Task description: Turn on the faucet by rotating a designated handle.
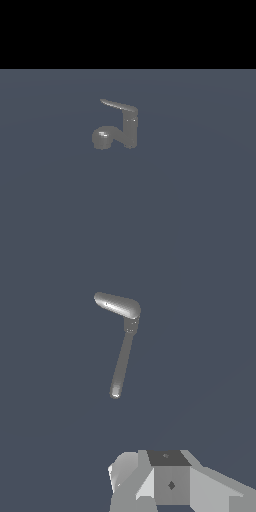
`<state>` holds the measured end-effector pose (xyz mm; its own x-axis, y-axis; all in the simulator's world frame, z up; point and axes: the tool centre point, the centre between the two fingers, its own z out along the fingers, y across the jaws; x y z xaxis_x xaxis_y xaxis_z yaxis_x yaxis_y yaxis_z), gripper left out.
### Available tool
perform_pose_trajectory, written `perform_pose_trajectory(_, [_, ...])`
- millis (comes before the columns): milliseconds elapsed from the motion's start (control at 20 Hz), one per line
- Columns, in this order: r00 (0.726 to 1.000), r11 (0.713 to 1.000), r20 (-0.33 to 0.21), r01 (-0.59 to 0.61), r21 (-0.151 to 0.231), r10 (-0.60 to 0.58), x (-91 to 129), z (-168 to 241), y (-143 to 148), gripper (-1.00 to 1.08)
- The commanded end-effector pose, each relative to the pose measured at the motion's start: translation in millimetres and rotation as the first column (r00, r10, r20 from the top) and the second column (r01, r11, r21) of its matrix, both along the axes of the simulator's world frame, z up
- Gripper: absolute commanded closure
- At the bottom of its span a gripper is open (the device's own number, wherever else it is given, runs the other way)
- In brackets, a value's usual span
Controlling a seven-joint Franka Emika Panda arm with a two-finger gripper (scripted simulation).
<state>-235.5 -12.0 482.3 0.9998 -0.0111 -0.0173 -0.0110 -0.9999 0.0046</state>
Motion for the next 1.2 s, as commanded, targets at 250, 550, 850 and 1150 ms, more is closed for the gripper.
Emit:
perform_pose_trajectory(250, [0.997,0.997,-0.004,0.073,0.026,-0.073,20,-5,3,1.08])
perform_pose_trajectory(550, [0.983,0.981,-0.016,0.182,0.059,-0.182,48,-14,8,1.08])
perform_pose_trajectory(850, [0.945,0.941,-0.042,0.327,0.088,-0.324,85,-29,15,1.08])
perform_pose_trajectory(1150, [0.882,0.876,-0.073,0.471,0.101,-0.465,122,-49,22,1.08])
